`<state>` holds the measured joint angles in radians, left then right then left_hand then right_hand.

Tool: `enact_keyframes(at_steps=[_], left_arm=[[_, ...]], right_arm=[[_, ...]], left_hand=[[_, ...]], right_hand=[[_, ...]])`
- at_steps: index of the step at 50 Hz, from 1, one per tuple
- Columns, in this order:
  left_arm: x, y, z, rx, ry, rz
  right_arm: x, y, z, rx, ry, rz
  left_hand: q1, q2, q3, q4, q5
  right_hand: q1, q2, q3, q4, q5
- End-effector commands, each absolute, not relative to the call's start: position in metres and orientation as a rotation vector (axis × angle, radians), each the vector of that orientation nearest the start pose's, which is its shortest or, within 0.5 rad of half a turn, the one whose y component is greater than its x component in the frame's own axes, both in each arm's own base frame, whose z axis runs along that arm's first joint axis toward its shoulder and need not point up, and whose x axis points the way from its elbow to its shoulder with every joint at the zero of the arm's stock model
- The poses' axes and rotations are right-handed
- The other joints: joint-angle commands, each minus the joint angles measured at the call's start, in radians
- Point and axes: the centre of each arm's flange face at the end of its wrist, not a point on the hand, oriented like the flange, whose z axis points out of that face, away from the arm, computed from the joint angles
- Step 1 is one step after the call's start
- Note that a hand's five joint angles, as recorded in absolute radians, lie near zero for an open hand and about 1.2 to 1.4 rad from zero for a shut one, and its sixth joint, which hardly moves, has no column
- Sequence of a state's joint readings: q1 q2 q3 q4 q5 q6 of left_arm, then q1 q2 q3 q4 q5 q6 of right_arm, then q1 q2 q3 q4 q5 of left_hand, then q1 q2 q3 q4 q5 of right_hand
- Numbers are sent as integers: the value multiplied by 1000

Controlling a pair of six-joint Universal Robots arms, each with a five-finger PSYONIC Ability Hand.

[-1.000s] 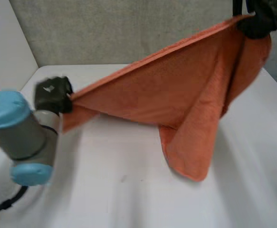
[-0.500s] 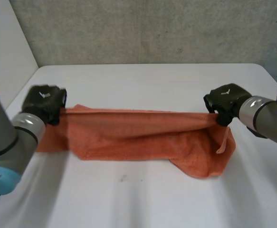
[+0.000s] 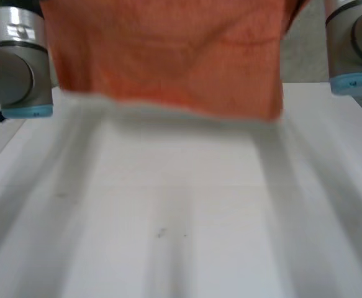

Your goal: Fold the laundry

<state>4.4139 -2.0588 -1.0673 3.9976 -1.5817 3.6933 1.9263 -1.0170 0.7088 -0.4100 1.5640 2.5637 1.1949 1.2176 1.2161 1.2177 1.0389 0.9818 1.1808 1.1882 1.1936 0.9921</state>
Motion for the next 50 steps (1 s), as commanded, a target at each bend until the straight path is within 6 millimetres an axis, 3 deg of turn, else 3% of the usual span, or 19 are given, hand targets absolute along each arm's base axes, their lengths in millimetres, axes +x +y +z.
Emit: enact_keyframes(at_steps=[1,3,4,6,7,9,10,12,15,17,18,20,24,28,29,33,35,43,50], left_arm=[[-249,-378,317,532,1282,-2591],[-247,-374,298,556,1377,-2552],[-247,-374,298,556,1377,-2551],[-241,-365,262,597,1533,-2474],[-241,-365,262,597,1533,-2474],[-239,-356,229,645,1654,-2395],[-239,-355,229,646,1655,-2395],[-237,-349,201,684,1747,-2322],[-236,-347,184,706,1798,-2281],[-236,-346,158,743,1880,-2202],[-236,-346,158,743,1881,-2202],[-235,-343,142,769,1947,-2137],[-233,-340,136,782,1982,-2099],[-230,-337,136,776,1996,-2084],[-229,-338,139,767,1993,-2087],[-225,-339,145,747,1980,-2100],[-224,-338,146,741,1980,-2100],[-223,-337,148,738,1980,-2102],[-223,-337,148,738,1980,-2102]], right_arm=[[286,-365,353,-868,1443,-2792],[287,-361,334,-938,1490,-2719],[287,-361,333,-939,1491,-2718],[287,-352,295,-1063,1572,-2561],[287,-352,295,-1063,1572,-2560],[283,-342,261,-1152,1675,-2396],[283,-342,260,-1152,1676,-2395],[280,-335,232,-1204,1763,-2258],[281,-334,214,-1221,1806,-2191],[281,-332,175,-1259,1921,-2046],[281,-332,174,-1259,1921,-2046],[278,-327,154,-1273,2028,-1892],[275,-323,145,-1271,2099,-1780],[264,-329,146,-1137,2165,-1732],[259,-333,147,-1047,2186,-1717],[249,-342,149,-841,2224,-1679],[240,-346,148,-668,2254,-1624],[227,-346,138,-452,2305,-1523],[218,-344,133,-354,2348,-1454]], left_hand=[[201,179,180,179,183],[201,179,180,179,183],[201,179,180,179,183],[201,179,180,179,183],[201,179,180,179,183],[201,179,180,179,183],[201,179,180,179,183],[201,179,180,179,183],[201,179,180,179,183],[201,179,180,179,183],[201,179,180,179,183],[201,179,180,179,183],[201,179,180,179,183],[201,179,180,179,183],[201,179,180,179,183],[201,179,180,179,183],[201,179,180,179,183],[201,179,180,179,183],[201,179,180,179,183]], right_hand=[[414,215,208,203,230],[414,215,208,203,230],[414,215,208,203,230],[414,215,208,203,230],[414,215,208,203,230],[414,215,208,203,230],[414,215,208,203,230],[414,215,208,203,230],[414,215,208,203,230],[414,215,208,203,230],[414,215,208,203,230],[414,215,208,203,230],[414,215,208,203,230],[384,185,177,172,199],[218,19,11,6,33],[140,-59,-67,-72,-45],[-191,-390,-397,-403,-376],[-374,-573,-580,-586,-559],[-357,-556,-563,-568,-542]])
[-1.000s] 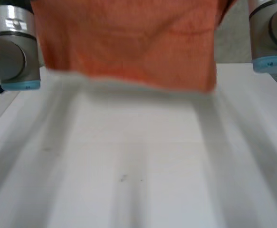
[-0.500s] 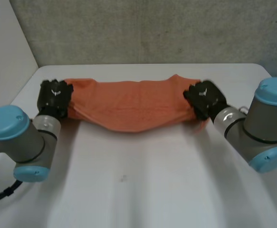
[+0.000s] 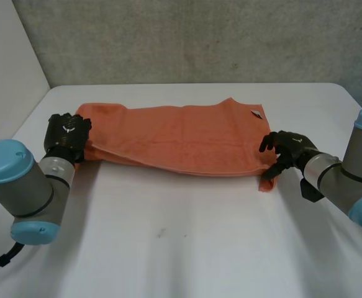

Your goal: Fold the laundry

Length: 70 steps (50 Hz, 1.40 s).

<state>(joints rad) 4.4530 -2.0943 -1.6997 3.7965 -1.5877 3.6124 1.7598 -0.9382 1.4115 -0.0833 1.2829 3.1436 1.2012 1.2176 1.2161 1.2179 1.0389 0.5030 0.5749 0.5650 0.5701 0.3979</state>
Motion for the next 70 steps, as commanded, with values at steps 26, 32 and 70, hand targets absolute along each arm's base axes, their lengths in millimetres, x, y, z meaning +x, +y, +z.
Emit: enact_keyframes(at_steps=[26,32,70], left_arm=[[-224,-338,136,767,2006,-2065],[-216,-346,125,757,2044,-2015],[-182,-284,205,753,2095,-1873]], right_arm=[[213,-354,162,-412,2288,-1779],[209,-349,170,-711,2320,-1919],[187,-319,223,-1302,2496,-1812]], left_hand=[[-474,-490,-489,-491,-486],[-629,-646,-644,-646,-642],[195,179,180,178,183]], right_hand=[[893,821,831,826,824],[893,821,831,826,824],[893,821,831,826,824]])
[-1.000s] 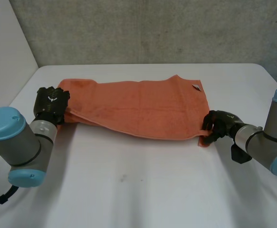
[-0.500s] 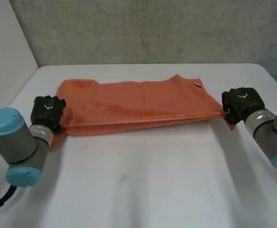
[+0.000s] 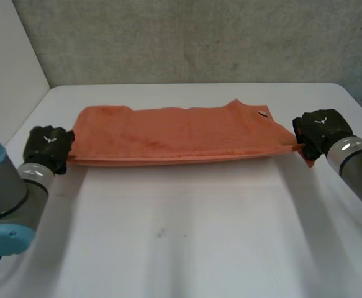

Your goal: Fold the laundry

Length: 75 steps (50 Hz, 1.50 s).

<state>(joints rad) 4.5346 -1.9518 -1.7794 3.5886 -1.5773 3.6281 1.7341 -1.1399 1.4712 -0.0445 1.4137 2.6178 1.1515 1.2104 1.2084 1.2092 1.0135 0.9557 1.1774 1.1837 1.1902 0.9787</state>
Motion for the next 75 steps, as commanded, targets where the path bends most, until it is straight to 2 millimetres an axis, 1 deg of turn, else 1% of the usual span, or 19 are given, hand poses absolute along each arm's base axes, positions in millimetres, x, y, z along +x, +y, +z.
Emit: enact_keyframes(at_steps=[1,9,15,18,20,26,28,34,41,51,52,53,54,55,61,63,66,71,75], left_arm=[[-180,-272,215,785,2095,-1840],[-174,-224,246,924,2077,-1718],[-175,-220,242,958,2075,-1698],[-178,-228,232,974,2087,-1689],[-182,-246,213,997,2102,-1677],[-190,-277,190,1001,2093,-1683],[-195,-299,174,1011,2089,-1676],[-206,-330,158,1018,2045,-1718],[-225,-374,140,994,1931,-1836],[-236,-396,126,1001,1856,-1886],[-240,-395,125,1021,1845,-1886],[-240,-395,125,1021,1845,-1886],[-243,-393,122,1040,1830,-1885],[-247,-391,120,1061,1814,-1882],[-262,-382,124,1104,1719,-1920],[-263,-379,137,1087,1668,-1958],[-263,-377,146,1070,1647,-1979],[-258,-364,174,1031,1616,-2022],[-255,-353,181,1027,1623,-2029]], right_arm=[[182,-309,235,-1371,2518,-1773],[175,-259,278,-1608,2514,-1640],[175,-256,278,-1646,2506,-1629],[176,-262,268,-1660,2513,-1607],[178,-278,240,-1669,2538,-1520],[181,-300,208,-1695,2559,-1471],[184,-318,200,-1696,2552,-1563],[190,-349,179,-1682,2519,-1719],[214,-390,163,-1650,2335,-2092],[229,-424,143,-1609,2179,-2361],[231,-426,136,-1612,2187,-2350],[231,-426,136,-1612,2187,-2350],[233,-427,131,-1611,2195,-2343],[234,-428,128,-1607,2209,-2343],[233,-427,139,-1517,2265,-2387],[230,-423,163,-1377,2263,-2442],[227,-420,177,-1282,2256,-2460],[218,-398,218,-1009,2221,-2460],[215,-378,224,-996,2252,-2389]], left_hand=[[245,186,188,187,208],[245,186,188,187,208],[245,186,188,187,208],[245,186,188,187,208],[245,186,188,187,208],[245,186,188,187,208],[245,186,188,187,208],[245,186,188,187,208],[245,186,188,187,208],[245,186,188,187,208],[143,84,86,86,107],[142,83,85,85,106],[-546,-605,-603,-604,-583],[-977,-1036,-1034,-1035,-1013],[-977,-1036,-1034,-1035,-1013],[-977,-1036,-1034,-1035,-1013],[-977,-1036,-1034,-1035,-1013],[-977,-1036,-1034,-1035,-1013],[-977,-1036,-1034,-1035,-1013]], right_hand=[[441,219,213,206,243],[441,219,213,206,243],[441,219,213,206,243],[441,219,213,206,243],[441,219,213,206,243],[441,219,213,206,243],[441,219,213,206,243],[441,219,213,206,243],[441,219,213,206,243],[441,219,213,206,243],[229,8,1,-5,32],[227,6,-1,-7,30],[-546,-768,-774,-780,-743],[-781,-1003,-1009,-1016,-979],[-781,-1003,-1009,-1016,-979],[-781,-1003,-1009,-1016,-979],[-781,-1003,-1009,-1016,-979],[-781,-1003,-1009,-1016,-979],[-781,-1003,-1009,-1016,-979]])
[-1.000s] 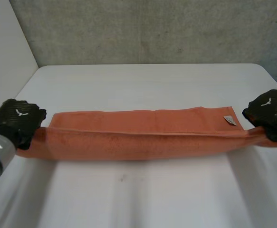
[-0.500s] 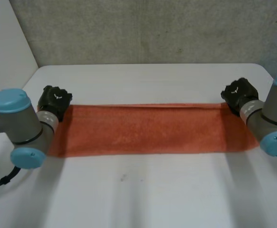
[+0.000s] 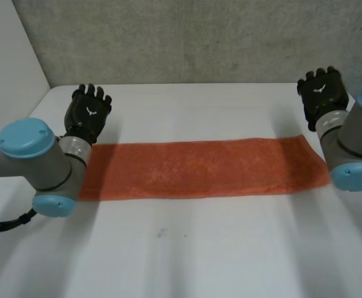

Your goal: Fold the laundry

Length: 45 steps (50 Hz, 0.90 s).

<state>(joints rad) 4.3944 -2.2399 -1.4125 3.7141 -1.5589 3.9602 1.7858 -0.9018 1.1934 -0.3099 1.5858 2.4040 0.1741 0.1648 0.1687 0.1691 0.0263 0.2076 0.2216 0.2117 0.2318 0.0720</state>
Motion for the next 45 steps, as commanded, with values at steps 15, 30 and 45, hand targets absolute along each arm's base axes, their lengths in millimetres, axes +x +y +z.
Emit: enact_keyframes(at_steps=[15,30,45], left_arm=[[-240,-298,184,845,1979,-2161],[-234,-297,183,743,2088,-2193],[-234,-297,182,744,2094,-2188]], right_arm=[[173,-330,181,-1077,2502,-1808],[148,-345,142,-1051,2465,-1861],[140,-362,120,-1032,2495,-1838]], left_hand=[[0,10,6,5,-26],[0,10,6,5,-26],[0,10,6,5,-26]], right_hand=[[53,39,49,29,14],[397,383,393,372,358],[933,919,928,908,894]])
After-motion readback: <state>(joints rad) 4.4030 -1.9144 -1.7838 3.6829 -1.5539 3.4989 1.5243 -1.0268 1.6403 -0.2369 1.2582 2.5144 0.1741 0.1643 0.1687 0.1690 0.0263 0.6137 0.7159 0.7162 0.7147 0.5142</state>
